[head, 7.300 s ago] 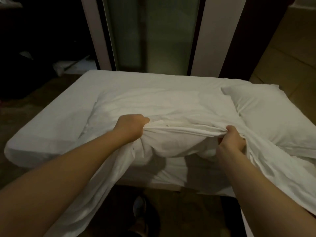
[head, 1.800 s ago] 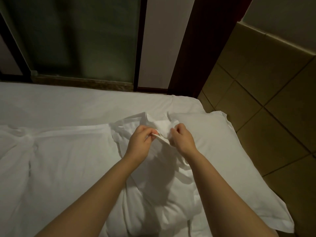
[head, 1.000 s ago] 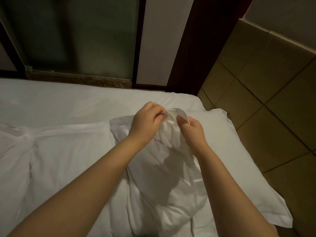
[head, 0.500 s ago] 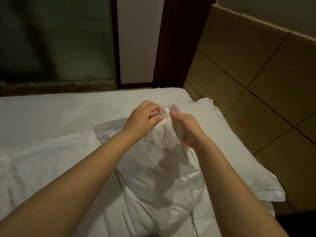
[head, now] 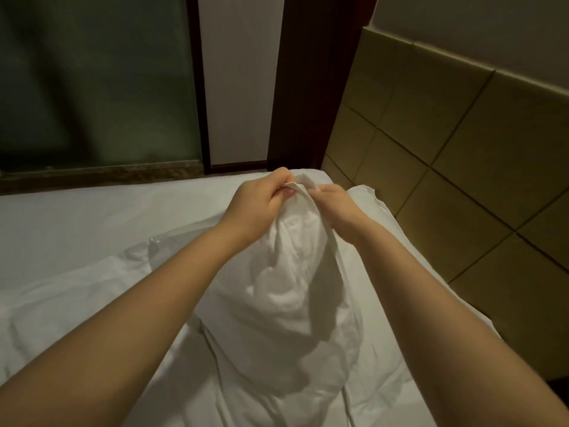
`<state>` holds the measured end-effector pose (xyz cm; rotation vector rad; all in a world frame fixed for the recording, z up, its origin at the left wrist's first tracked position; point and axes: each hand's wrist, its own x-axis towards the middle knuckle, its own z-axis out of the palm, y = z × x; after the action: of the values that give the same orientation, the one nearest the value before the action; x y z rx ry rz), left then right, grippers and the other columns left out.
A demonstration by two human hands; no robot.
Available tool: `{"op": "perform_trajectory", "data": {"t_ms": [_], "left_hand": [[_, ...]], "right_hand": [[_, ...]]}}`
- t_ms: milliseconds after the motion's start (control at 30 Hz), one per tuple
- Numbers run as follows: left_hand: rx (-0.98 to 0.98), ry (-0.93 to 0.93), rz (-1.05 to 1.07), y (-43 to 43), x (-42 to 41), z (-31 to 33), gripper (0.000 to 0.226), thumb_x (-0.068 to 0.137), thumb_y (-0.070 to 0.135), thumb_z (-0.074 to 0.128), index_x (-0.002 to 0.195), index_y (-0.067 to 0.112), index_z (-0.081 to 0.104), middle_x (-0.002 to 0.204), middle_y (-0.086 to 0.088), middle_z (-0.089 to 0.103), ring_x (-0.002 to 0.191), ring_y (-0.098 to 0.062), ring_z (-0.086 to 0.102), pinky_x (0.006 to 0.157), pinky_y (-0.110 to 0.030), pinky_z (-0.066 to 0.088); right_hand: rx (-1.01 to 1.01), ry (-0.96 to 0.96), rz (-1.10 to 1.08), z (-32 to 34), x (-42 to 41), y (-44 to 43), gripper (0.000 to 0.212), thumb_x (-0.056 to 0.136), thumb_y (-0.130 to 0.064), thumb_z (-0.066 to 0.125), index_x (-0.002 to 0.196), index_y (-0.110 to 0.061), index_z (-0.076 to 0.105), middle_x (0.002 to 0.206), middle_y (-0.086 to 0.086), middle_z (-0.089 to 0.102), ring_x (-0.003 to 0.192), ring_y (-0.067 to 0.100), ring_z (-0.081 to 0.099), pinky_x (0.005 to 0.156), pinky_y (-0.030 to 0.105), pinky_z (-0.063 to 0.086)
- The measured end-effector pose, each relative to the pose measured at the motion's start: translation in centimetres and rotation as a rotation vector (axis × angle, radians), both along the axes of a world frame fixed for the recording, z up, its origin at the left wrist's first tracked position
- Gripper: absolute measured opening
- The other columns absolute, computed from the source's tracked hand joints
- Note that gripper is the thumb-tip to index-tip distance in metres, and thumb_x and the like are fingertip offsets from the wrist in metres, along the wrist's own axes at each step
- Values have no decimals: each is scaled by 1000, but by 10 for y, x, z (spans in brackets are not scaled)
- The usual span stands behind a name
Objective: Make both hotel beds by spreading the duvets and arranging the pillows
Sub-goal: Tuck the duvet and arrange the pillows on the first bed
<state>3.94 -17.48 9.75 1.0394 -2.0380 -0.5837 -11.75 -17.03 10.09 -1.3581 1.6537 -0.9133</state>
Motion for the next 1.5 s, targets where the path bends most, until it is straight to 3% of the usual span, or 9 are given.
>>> {"op": "perform_trajectory", "data": {"t_ms": [133,333,467,633,800,933,1267,1367,1500], "left_hand": [[-55,-17,74,-9,-8,-6,16,98,16,47,104,9,60,100,3,50,93,-12,47,76,-20,38],[-50,-72,74,-19,-22,-34,14,100,20,40,98,11,50,85,-1,54,75,-18,50,61,-19,37],[62,-80,184,-40,-36,-64,9,101,20,39,95,14,44,86,-1,53,76,-20,51,59,-20,37],[273,-169,194,-76,-63,-95,32,97,35,48,124,19,42,105,5,51,91,-16,54,76,-28,46],[554,-296,249,-124,-79,-126,30,92,40,55,106,14,64,98,-1,66,88,-22,61,85,-39,53],[559,-566,307,-183,-98,-157,28,92,34,54,88,7,59,79,-7,61,72,-25,54,70,-36,47],[504,-1028,432,-292,-123,-265,20,97,27,42,108,13,49,110,-10,59,98,-29,55,82,-37,42],[664,-1088,361,-281,-118,-330,47,97,49,35,132,18,37,129,-9,49,118,-31,47,97,-44,35],[472,-1141,352,-275,-100,-395,43,98,46,34,123,12,46,119,-9,53,110,-29,49,89,-39,35]], "right_hand": [[71,-139,100,3,9,16,35,97,-39,52,94,-9,69,97,10,72,90,25,68,84,35,55],[182,-384,143,-19,-10,12,48,92,-57,47,118,-19,63,118,1,67,112,16,62,100,33,47],[195,-54,236,-59,-31,9,24,89,-45,60,106,-28,62,97,-10,65,92,9,62,82,23,49],[119,-22,108,-113,-52,-18,20,93,-36,57,78,-25,63,73,-8,62,71,14,59,72,30,47],[86,-62,70,-162,-63,-54,29,97,-36,49,106,-17,68,99,-1,69,91,16,62,79,28,46],[155,-80,-78,-205,-78,-106,29,99,-37,42,91,-16,60,81,-9,58,79,14,55,66,25,39],[365,270,-198,-340,-78,-244,45,102,-41,32,119,-10,60,124,10,47,114,31,47,96,42,40],[514,218,-119,-398,-77,-242,41,104,-31,29,124,-7,55,128,15,48,117,33,49,100,39,40],[540,320,-100,-455,-66,-246,43,105,-27,20,129,-10,52,127,13,55,118,26,51,97,30,38]]}}
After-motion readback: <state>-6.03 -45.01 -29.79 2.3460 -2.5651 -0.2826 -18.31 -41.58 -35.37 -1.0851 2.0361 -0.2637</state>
